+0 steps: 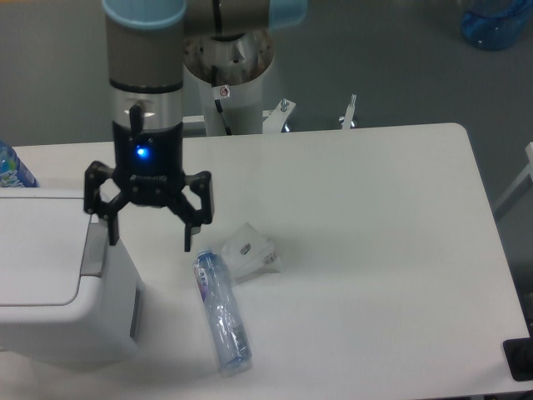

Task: Open the trash can
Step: 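Lower the gripper onto the lid edge and push it open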

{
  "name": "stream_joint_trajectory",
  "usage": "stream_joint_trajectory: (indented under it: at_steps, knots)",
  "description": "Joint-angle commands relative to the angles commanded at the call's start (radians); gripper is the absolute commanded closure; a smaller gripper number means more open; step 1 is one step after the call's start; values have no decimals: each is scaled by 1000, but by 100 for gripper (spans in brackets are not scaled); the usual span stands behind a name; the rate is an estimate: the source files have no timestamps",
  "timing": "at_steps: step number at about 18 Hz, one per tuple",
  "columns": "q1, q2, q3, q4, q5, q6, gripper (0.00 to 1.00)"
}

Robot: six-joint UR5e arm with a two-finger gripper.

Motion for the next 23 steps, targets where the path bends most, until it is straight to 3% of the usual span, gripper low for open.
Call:
stream_joint_trajectory:
  at_steps: [23]
  knots:
    - [-14,-25,-18,0,3,5,0]
